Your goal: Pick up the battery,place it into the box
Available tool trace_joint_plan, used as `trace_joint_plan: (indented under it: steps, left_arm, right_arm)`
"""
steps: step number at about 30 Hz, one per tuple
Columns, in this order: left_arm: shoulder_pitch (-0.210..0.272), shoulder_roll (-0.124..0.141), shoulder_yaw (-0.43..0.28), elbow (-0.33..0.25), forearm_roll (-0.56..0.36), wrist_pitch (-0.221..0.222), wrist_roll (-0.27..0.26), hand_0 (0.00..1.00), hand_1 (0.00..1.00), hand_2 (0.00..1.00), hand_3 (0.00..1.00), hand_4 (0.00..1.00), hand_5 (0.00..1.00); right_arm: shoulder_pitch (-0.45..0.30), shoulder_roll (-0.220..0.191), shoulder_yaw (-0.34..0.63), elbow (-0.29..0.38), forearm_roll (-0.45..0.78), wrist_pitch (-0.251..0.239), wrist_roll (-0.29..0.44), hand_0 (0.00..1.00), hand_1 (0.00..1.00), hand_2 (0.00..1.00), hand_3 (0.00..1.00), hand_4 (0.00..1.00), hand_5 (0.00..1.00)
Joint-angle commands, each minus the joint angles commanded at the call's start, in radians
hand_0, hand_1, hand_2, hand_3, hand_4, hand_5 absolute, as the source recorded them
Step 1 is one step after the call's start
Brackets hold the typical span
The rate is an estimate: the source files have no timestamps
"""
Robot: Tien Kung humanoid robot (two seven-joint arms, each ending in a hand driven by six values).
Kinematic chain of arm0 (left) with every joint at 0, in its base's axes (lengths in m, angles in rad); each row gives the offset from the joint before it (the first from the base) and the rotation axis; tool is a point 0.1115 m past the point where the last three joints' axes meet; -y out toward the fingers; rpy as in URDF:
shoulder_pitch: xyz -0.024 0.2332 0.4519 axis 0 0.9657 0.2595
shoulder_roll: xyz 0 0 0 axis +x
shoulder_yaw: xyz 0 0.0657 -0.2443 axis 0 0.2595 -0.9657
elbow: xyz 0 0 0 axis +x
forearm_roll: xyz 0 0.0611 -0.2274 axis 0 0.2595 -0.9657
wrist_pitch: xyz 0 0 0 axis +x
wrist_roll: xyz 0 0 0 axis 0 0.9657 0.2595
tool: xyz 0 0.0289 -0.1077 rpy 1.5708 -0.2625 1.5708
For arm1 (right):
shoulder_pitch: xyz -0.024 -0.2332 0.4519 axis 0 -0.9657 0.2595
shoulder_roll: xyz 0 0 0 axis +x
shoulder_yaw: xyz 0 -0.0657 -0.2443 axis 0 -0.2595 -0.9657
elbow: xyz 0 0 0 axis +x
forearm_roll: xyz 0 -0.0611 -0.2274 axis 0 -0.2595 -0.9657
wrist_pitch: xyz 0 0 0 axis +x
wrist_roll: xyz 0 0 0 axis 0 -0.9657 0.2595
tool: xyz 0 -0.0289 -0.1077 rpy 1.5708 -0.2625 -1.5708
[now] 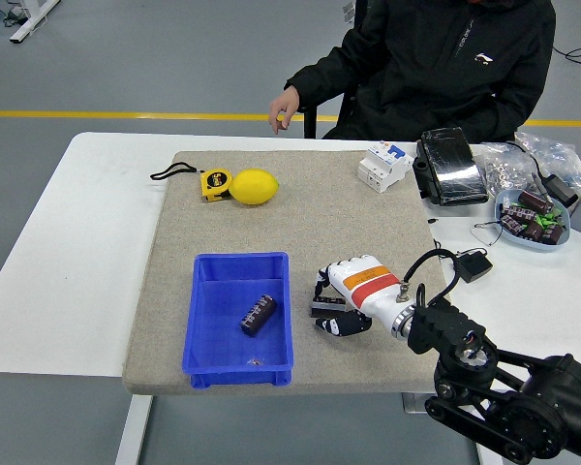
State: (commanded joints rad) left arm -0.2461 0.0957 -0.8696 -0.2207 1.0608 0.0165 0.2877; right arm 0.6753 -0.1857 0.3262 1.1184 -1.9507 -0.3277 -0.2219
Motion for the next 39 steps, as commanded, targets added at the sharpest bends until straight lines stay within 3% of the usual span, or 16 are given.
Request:
trace_joint_plan:
  steps: [6,7,12,13,24,25,30,31,39]
  left_arm:
    - [-0.001,-0.001,-0.001,0.000,0.001,-0.001,0.001,0.731,0.694,0.649,0.584,0.629,0.543]
    - [-0.002,-0.001,0.000,0.000,0.001,-0.001,0.001,0.731,0.694,0.649,0.584,0.629,0.543]
    - [-0.002,-0.002,0.001,-0.001,0.001,-0.001,0.001,0.731,0.694,0.649,0.584,0.629,0.543]
    - [-0.002,-0.002,0.001,-0.001,0.000,-0.001,0.001,0.731,0.694,0.649,0.584,0.628,0.543]
    - [-0.002,-0.002,0.002,0.000,0.002,-0.001,0.000,0.730,0.695,0.649,0.583,0.628,0.543]
    - [-0.001,-0.002,0.002,0.000,0.001,-0.002,0.000,0.730,0.695,0.650,0.583,0.629,0.544]
    - [0.003,-0.002,0.003,0.000,0.000,-0.002,0.000,0.730,0.695,0.650,0.583,0.629,0.544]
    - [0.004,-0.002,0.002,0.000,0.001,-0.002,0.000,0.730,0.694,0.650,0.583,0.628,0.544]
    - [0.009,-0.002,0.001,-0.001,0.004,-0.004,0.002,0.728,0.694,0.650,0.583,0.629,0.546]
  right_arm:
    - [-0.001,0.007,-0.005,-0.032,0.007,-0.026,0.015,0.411,0.505,0.598,0.544,0.848,0.283]
    - [-0.001,0.008,-0.006,-0.036,0.008,-0.030,0.018,0.295,0.446,0.521,0.513,0.821,0.276]
    - [-0.003,0.015,-0.011,-0.055,0.014,-0.042,0.028,0.295,0.446,0.521,0.513,0.821,0.276]
    - [-0.004,0.016,-0.013,-0.057,0.014,-0.044,0.029,0.237,0.423,0.489,0.501,0.801,0.276]
    - [-0.010,0.011,-0.012,-0.059,0.015,-0.064,0.031,0.202,0.397,0.474,0.494,0.773,0.275]
    - [-0.011,0.012,-0.012,-0.060,0.016,-0.065,0.031,0.187,0.382,0.455,0.486,0.709,0.242]
    - [-0.018,0.013,-0.014,-0.066,0.020,-0.066,0.031,0.187,0.382,0.455,0.486,0.709,0.242]
    - [-0.019,0.013,-0.015,-0.067,0.021,-0.066,0.031,0.182,0.355,0.430,0.486,0.767,0.171]
    - [-0.022,0.013,-0.015,-0.068,0.021,-0.066,0.028,0.169,0.320,0.412,0.478,0.790,0.146]
